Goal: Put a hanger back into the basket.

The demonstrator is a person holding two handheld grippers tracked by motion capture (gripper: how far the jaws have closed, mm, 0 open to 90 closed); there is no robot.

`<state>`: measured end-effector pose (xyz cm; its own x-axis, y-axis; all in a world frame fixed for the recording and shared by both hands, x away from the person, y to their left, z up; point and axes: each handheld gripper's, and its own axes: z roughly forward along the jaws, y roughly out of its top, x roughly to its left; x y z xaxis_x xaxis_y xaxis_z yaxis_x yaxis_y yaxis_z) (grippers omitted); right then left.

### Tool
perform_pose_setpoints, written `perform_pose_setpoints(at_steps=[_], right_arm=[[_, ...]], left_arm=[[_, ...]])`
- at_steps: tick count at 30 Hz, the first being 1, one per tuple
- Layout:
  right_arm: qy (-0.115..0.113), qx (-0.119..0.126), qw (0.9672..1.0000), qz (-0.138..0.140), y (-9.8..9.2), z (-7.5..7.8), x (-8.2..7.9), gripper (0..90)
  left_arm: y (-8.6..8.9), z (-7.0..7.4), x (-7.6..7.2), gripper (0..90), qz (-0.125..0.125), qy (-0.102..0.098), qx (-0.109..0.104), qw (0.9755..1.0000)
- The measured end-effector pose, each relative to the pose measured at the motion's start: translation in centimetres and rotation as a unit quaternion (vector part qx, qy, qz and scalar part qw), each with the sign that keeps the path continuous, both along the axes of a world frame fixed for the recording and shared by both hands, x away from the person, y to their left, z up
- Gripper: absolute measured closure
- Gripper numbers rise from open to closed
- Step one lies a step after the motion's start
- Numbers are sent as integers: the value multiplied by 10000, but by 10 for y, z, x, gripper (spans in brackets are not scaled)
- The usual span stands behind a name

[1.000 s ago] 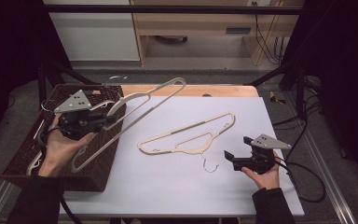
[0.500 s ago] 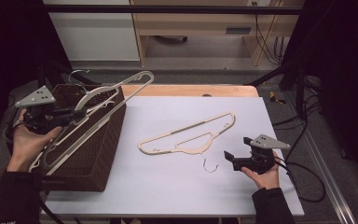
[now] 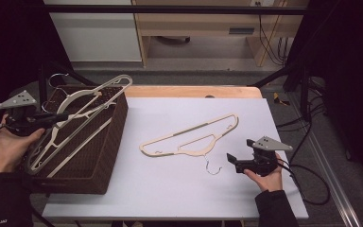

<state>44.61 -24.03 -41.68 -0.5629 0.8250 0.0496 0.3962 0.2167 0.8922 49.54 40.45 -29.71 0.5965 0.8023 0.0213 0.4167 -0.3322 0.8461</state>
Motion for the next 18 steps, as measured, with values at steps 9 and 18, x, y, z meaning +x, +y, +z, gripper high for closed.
perform_pose_setpoints(at_steps=[9,18], right_arm=[[1,-13,10000,-5,-1,0,0,60],[11,-35,10000,-19,0,-1,0,59]], left_arm=[[19,-12,3,862,227,177,37,9996],[25,-22,5,862,303,323,97,9990]])
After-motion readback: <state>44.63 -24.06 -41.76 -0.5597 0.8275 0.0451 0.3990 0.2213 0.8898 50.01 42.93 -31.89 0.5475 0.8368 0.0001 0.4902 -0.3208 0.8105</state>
